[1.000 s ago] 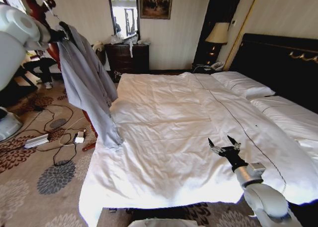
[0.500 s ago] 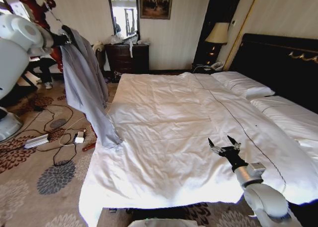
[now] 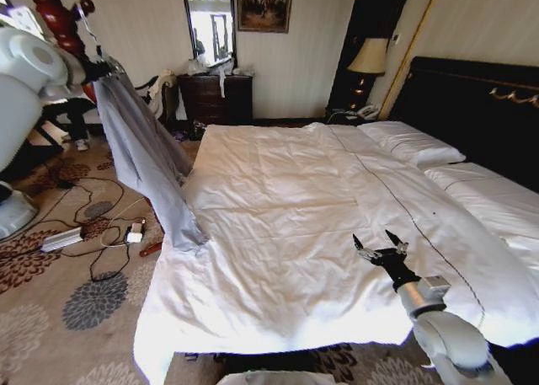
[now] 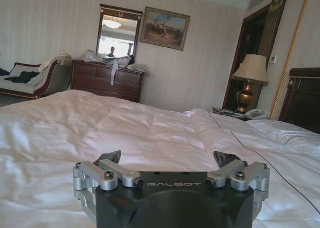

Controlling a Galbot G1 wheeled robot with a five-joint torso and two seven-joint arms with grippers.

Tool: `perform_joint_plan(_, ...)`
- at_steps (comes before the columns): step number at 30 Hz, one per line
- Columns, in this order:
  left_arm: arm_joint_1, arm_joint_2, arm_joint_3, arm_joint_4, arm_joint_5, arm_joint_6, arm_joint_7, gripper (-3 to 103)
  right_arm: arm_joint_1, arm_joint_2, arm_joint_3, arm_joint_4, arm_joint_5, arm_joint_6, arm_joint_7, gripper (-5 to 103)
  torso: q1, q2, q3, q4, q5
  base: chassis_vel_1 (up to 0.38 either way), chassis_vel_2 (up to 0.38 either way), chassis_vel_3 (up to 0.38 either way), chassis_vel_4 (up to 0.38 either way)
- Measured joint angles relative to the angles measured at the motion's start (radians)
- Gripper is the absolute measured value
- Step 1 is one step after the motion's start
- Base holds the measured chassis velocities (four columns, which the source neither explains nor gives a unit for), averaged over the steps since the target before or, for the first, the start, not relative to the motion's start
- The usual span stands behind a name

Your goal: Pick up the clothes from the bed and hang them on the clothes hanger.

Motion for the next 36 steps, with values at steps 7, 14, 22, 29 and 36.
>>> perform_joint_plan(7, -0.005, 0.034, 0.001, -0.048, -0.009, 0.021, -0.01, 94, 0.0, 0.0, 0.0, 0.0, 0.0, 0.0, 0.0, 100, 0.0, 0.0, 0.0, 0.0002, -0.0001, 0.0, 0.0, 0.0, 0.0)
perform_joint_plan(14, 0.006, 0.087, -0.004, -0.109, 0.008, 0.053, -0.048, 100, 0.0, 0.0, 0.0, 0.0, 0.0, 0.0, 0.0, 100, 0.0, 0.0, 0.0, -0.0002, 0.0, 0.0, 0.0, 0.0, 0.0)
perform_joint_plan(22, 0.024, 0.152, -0.01, -0.161, 0.159, 0.117, -0.085, 100, 0.0, 0.0, 0.0, 0.0, 0.0, 0.0, 0.0, 100, 0.0, 0.0, 0.0, 0.0001, -0.0001, 0.0, 0.0, 0.0, 0.0)
perform_joint_plan(29, 0.04, 0.172, -0.041, -0.18, 0.167, 0.122, -0.098, 100, 0.0, 0.0, 0.0, 0.0, 0.0, 0.0, 0.0, 100, 0.0, 0.0, 0.0, -0.0001, 0.0, 0.0, 0.0, 0.0, 0.0)
perform_joint_plan(36, 0.1, 0.211, -0.107, -0.263, 0.159, 0.102, -0.099, 100, 0.0, 0.0, 0.0, 0.0, 0.0, 0.0, 0.0, 100, 0.0, 0.0, 0.0, -0.0003, 0.0, 0.0, 0.0, 0.0, 0.0)
